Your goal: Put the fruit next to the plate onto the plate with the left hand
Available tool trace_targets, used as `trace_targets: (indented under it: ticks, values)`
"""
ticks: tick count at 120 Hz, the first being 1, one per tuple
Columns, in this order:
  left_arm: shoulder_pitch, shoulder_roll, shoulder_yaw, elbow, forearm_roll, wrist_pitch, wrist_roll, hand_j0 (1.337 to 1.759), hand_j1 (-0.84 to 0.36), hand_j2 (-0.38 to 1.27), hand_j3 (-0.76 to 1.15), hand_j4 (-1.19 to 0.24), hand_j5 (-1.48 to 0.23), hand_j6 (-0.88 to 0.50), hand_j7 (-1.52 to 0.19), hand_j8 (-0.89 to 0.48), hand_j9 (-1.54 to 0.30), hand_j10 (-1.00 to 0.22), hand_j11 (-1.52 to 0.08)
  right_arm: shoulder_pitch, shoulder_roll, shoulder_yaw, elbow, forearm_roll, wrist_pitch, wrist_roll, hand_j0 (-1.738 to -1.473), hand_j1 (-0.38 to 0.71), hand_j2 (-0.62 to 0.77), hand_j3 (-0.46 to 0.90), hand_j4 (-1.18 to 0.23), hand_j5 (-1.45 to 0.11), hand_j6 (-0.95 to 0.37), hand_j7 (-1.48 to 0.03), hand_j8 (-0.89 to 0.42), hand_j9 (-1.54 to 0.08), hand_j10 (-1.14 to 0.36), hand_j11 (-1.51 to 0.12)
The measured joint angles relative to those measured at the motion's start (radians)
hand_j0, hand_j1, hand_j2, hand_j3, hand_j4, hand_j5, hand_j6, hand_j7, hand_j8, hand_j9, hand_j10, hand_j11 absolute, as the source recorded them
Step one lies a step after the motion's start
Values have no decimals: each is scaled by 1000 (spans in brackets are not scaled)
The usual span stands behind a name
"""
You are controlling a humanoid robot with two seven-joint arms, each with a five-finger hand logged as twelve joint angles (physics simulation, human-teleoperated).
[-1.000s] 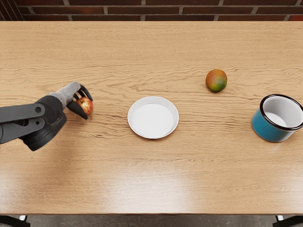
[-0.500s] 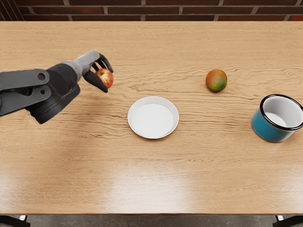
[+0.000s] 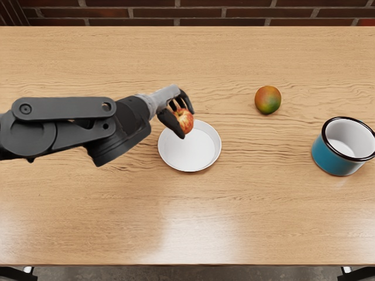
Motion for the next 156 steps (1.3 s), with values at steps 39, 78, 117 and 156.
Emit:
trace_targets:
  ticks: [39, 78, 117, 156]
  values:
    - [47, -67, 5, 112, -3, -12, 0, 1652, -337, 392, 0, -534, -1005, -308, -1003, -337, -967, -710, -969, 1, 0, 0, 0, 0, 0, 0, -1658, -349, 0, 0, 0, 0, 0, 0, 0, 0, 0, 0]
    - [58, -63, -42, 119, 2, 2, 0, 1657, 27, 116, 0, -260, -403, -215, -402, -220, -395, -296, -395, 3, 0, 0, 0, 0, 0, 0, -1658, -349, 0, 0, 0, 0, 0, 0, 0, 0, 0, 0]
    - [122, 141, -192, 39, -83, -5, 0, 1658, 241, 32, 0, -90, -129, -81, -129, -82, -127, -97, -127, 3, 0, -1, 0, 0, 0, 0, -1658, -349, 0, 0, 0, 0, 0, 0, 0, 0, 0, 0]
    - [223, 594, -432, -30, -849, -785, 0, 1658, 313, 9, 0, -30, -41, -28, -41, -28, -41, -31, -41, 3, 0, -2, 3, 0, 3, -1, -1658, -349, 0, 0, 0, 0, 0, 0, 0, 0, 0, 0]
